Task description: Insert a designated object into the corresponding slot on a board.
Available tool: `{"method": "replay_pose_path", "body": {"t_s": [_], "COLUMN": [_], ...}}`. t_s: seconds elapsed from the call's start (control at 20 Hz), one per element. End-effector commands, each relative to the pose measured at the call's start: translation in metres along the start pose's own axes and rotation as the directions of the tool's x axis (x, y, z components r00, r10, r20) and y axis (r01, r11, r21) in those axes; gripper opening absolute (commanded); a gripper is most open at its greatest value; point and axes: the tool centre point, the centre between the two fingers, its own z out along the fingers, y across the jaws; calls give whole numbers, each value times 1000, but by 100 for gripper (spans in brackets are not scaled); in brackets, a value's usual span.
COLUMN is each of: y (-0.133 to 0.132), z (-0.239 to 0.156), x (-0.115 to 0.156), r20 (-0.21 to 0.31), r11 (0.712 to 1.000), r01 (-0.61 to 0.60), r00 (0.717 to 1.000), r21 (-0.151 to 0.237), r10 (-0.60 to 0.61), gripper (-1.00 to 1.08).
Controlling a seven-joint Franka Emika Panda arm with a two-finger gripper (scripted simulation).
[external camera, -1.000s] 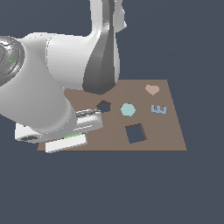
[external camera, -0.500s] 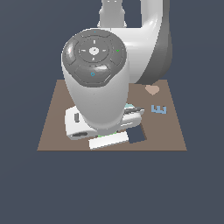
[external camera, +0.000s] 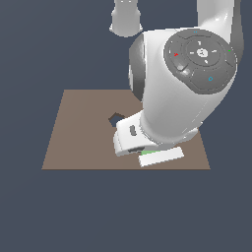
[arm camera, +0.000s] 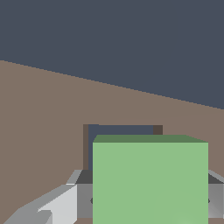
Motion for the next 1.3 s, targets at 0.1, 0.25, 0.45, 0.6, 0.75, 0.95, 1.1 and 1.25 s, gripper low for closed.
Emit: {"method": "replay_pose_path", "body": {"t_s": [0.1, 0.25, 0.45, 0.6, 0.75, 0.95, 1.1, 1.25], "y": [-16, -17, -12, -13, -12, -12, -12, -12], "z": [-1, -1, -1, 2, 9, 9, 9, 9], "x": [4, 5, 5, 5, 5, 5, 5, 5], "r20": [-1, -1, -1, 0, -1, -1, -1, -1], "r11": [1000, 1000, 1000, 1000, 1000, 1000, 1000, 1000], "r01": [-5, -5, -4, -4, -4, -4, -4, -4], "r00": [1000, 1000, 1000, 1000, 1000, 1000, 1000, 1000], "r21": [-1, -1, -1, -1, -1, -1, -1, -1], "r10": [5, 5, 4, 4, 4, 4, 4, 4], "gripper": [-100, -100, -100, -100, -100, 100, 100, 100]}}
